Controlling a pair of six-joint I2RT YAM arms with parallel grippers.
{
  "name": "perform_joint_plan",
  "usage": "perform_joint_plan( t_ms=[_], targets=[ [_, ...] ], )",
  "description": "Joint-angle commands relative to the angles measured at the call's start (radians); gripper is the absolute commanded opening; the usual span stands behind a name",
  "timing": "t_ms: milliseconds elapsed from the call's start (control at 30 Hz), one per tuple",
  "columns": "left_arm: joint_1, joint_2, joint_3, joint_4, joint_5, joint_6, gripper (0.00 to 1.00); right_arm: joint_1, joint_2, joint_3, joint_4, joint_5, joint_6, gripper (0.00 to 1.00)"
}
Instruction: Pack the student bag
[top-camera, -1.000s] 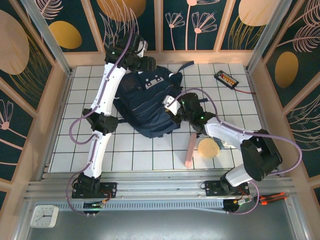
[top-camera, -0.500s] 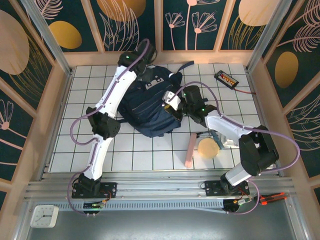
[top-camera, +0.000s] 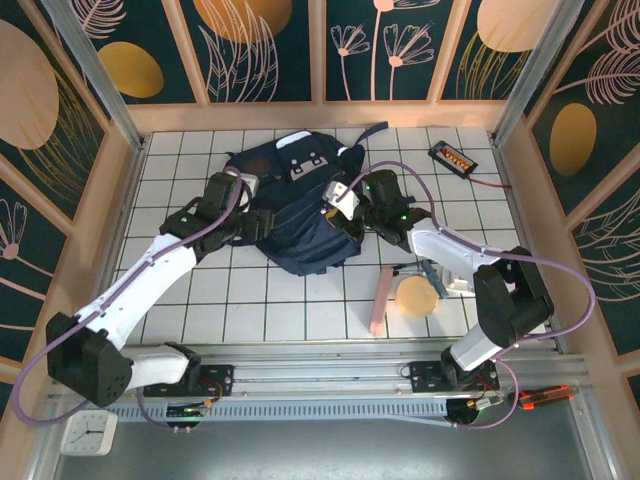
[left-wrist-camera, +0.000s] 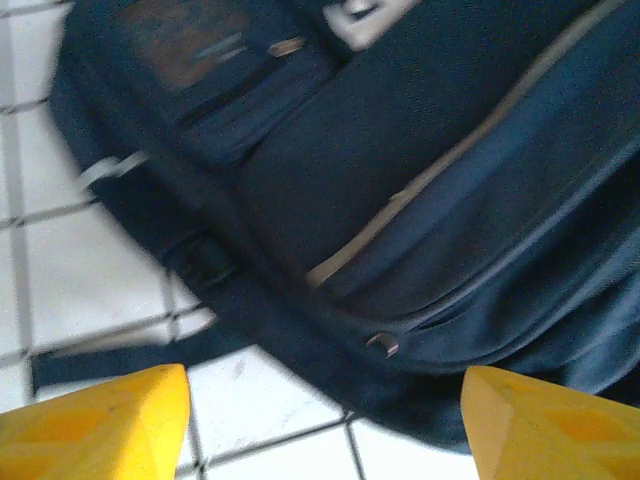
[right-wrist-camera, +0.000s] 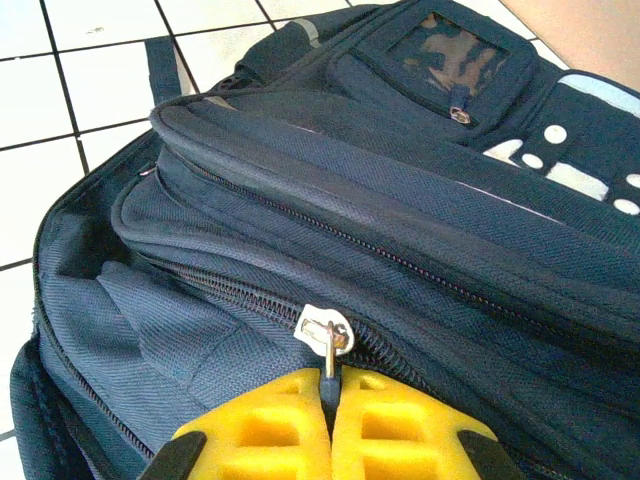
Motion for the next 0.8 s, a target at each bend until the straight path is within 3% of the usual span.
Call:
perform_joint_plan(
  t_ms=[0,233,533,767],
  targets=[
    [-0.002,0.036,-0.065,0.208,0.245,0.219,0.70,0.030,-0.004,0.039,0.081,-0.021,0.018,0.00],
    [-0.003,0.107,-0.093,0.236,0.295,0.423,0.67,0.072,-0.004,0.078,0.040,0.025,0.018,0.00],
    [0.009,0.161,-0.101,0.249,0.234,0.469,0.57,0.120,0.026,0.101,0.016,0.057,0.025,0.00],
    [0.049,0.078,-0.095,0.187,0.380,0.531,0.60,0.108,0.043,0.091,0.016,0.072,0.022,0.00]
  ],
)
